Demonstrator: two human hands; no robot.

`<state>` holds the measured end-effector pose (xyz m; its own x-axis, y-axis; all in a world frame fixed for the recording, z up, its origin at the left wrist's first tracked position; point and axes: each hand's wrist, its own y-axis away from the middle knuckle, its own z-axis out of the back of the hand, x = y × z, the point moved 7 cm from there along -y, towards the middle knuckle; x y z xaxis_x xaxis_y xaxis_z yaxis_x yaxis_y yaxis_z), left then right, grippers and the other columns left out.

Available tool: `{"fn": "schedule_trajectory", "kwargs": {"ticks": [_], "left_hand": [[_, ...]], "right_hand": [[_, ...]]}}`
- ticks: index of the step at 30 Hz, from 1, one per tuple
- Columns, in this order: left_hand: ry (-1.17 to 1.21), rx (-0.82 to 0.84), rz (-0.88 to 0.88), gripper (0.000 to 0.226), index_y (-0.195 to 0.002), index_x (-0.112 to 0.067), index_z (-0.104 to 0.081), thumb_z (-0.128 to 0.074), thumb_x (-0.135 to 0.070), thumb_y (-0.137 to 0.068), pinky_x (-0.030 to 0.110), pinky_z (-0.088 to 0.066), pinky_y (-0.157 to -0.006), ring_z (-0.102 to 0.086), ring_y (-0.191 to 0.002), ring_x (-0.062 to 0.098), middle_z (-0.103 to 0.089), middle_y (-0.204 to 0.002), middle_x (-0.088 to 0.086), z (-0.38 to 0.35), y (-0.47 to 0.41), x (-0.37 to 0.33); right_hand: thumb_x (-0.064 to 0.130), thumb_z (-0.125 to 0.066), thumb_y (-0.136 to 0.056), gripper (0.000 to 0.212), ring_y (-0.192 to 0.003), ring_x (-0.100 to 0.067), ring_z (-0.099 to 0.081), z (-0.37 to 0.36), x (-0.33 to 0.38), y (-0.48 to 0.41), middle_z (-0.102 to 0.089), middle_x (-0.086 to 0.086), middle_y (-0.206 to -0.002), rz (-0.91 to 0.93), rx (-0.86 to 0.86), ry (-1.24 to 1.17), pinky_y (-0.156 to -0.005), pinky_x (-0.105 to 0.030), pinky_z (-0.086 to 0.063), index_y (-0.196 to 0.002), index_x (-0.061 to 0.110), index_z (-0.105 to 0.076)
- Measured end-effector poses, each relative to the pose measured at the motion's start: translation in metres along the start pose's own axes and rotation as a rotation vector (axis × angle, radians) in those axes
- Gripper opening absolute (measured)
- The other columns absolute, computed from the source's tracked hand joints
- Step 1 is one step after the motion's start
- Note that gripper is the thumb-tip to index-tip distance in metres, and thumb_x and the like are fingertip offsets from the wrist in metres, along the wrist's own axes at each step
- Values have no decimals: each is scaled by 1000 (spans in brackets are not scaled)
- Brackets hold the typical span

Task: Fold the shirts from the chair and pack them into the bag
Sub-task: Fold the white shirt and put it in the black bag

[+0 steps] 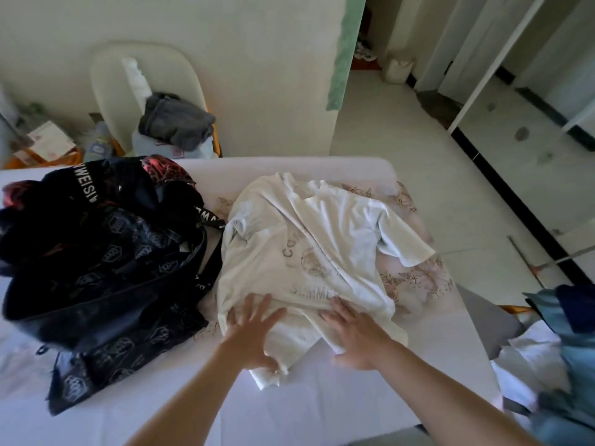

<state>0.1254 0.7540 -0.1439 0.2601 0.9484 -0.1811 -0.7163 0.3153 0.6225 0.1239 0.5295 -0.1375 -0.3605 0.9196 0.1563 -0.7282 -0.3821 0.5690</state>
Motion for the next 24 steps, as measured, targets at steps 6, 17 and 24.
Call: {"fn": "schedule_trajectory", "kwargs": {"ticks": [6,17,24], "left_hand": [[70,-271,96,33,-110,-38,-56,-58,-41,-77,49,-13,-118,-23,-141,20,-33,-145,-10,39,11,-6],[107,48,88,70,-141,-41,-44,-69,-53,-77,44,-38,-109,-27,-135,26,-33,-139,-1,16,-6,-78],[223,424,56,39,-127,-24,-64,-62,-42,-94,28,-55,-82,-68,-93,15,-68,-112,-3,37,-8,-128]], "right_hand": [[45,-46,-85,64,-145,-19,-32,22,-19,10,-30,1,-159,100,-449,-214,-110,-47,-38,-147,27,-40],[54,-44,-92,44,-117,-23,-53,19,-95,36,-53,2,-126,-71,-238,32,-97,-37,-40,-124,29,-61],[35,-46,-91,28,-71,-14,-58,49,-121,40,-57,6,-69,-75,-135,-316,-63,-31,-43,-68,21,-54]]}}
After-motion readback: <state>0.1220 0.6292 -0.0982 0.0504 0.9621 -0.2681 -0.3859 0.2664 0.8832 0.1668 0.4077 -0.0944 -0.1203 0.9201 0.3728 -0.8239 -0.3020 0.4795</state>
